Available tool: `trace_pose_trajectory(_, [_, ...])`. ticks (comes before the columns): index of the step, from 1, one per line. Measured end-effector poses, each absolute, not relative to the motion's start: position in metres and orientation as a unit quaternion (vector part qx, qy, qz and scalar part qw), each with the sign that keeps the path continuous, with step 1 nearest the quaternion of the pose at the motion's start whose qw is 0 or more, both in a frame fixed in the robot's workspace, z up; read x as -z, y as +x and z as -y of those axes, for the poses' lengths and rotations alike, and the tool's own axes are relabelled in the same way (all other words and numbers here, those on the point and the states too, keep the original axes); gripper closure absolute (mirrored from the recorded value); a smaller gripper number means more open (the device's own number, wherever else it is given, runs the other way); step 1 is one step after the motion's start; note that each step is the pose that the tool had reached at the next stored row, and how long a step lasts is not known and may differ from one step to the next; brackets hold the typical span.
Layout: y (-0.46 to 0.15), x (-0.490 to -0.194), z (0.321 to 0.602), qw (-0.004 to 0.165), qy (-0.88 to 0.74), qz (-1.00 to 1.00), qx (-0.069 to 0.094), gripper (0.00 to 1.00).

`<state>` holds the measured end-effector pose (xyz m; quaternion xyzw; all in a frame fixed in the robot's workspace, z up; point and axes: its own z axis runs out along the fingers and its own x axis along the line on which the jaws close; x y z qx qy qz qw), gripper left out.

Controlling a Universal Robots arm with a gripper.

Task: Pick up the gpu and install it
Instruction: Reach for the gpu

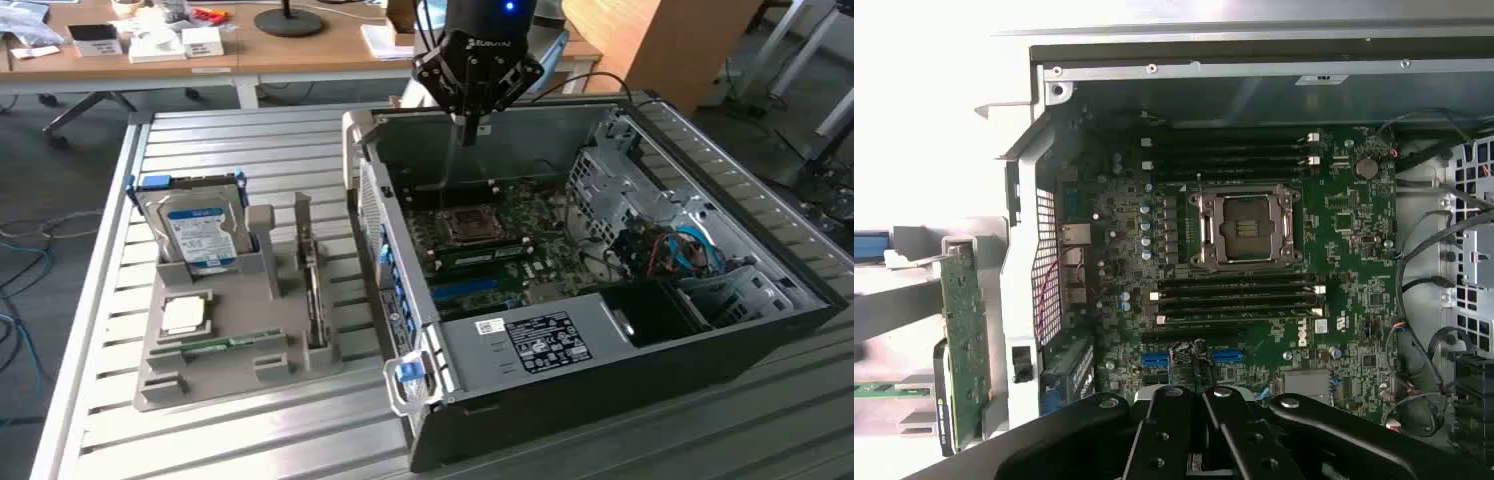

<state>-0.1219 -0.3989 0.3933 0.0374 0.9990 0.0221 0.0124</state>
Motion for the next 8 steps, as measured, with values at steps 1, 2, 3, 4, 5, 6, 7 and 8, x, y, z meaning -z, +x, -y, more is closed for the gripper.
trace_pose_trajectory(1, [-0.1219, -0.3933, 0.3988, 0.013, 0.037, -0.999, -0.022, 0.89])
trace_pose_trajectory(2, [-0.1219, -0.3933, 0.3989, 0.012, 0.037, -0.999, -0.022, 0.89])
trace_pose_trajectory(3, [-0.1219, -0.3933, 0.3988, 0.012, 0.037, -0.999, -0.022, 0.89])
trace_pose_trajectory(4, [-0.1219, -0.3933, 0.3989, 0.012, 0.037, -0.999, -0.022, 0.89])
trace_pose_trajectory(5, [-0.1219, -0.3933, 0.3989, 0.012, 0.037, -0.999, -0.022, 0.89])
trace_pose_trajectory(6, [-0.1223, -0.3933, 0.3988, 0.013, 0.037, -0.999, -0.022, 0.89])
trace_pose_trajectory(7, [-0.1228, -0.3932, 0.3988, 0.013, 0.037, -0.999, -0.022, 0.89])
trace_pose_trajectory(8, [-0.1234, -0.3933, 0.3988, 0.013, 0.037, -0.999, -0.022, 0.89])
